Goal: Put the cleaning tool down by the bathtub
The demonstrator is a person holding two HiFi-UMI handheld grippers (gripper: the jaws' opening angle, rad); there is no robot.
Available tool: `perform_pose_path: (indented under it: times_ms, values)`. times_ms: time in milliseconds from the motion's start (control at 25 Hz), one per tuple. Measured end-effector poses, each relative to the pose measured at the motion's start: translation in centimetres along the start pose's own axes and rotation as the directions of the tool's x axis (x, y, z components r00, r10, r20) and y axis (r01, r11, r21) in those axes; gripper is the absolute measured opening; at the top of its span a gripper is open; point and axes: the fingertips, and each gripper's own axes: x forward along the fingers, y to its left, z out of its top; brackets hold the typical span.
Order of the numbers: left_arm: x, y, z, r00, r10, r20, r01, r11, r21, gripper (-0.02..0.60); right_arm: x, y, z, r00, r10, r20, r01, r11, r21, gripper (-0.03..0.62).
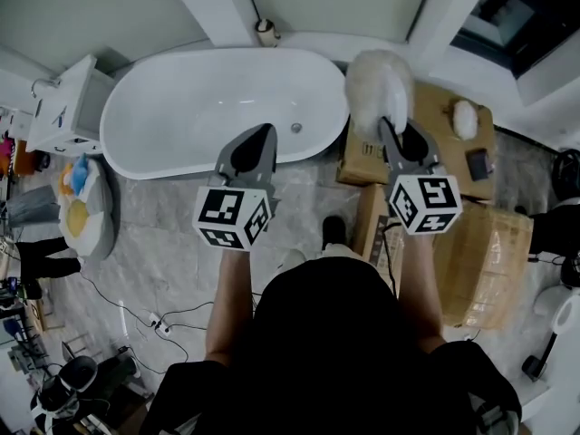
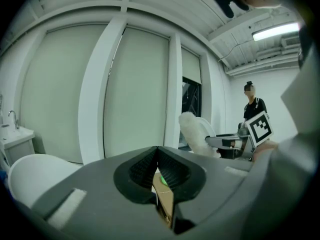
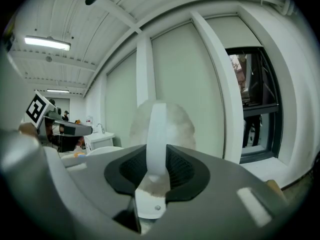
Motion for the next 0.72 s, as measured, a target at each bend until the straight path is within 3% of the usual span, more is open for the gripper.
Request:
perform_pose_path:
  times_ms: [320, 720]
  values:
    - [3.8, -0.5, -1.7, 0.999, 0.032, -0.031, -0.032, 0.999, -0.025, -0.002, 2.4, -3.5, -2.9, 0.998, 0.023, -0.064, -0.022, 1.000, 0.016, 0.103]
    - [6.3, -1.6, -3.6, 0.997, -0.010, -0.075, 0.006, 0.999, -0.051, -0.002, 3.6, -5.2, -6.8, 0.990, -0.005, -0.138, 0.013, 0.998, 0.058, 0.103]
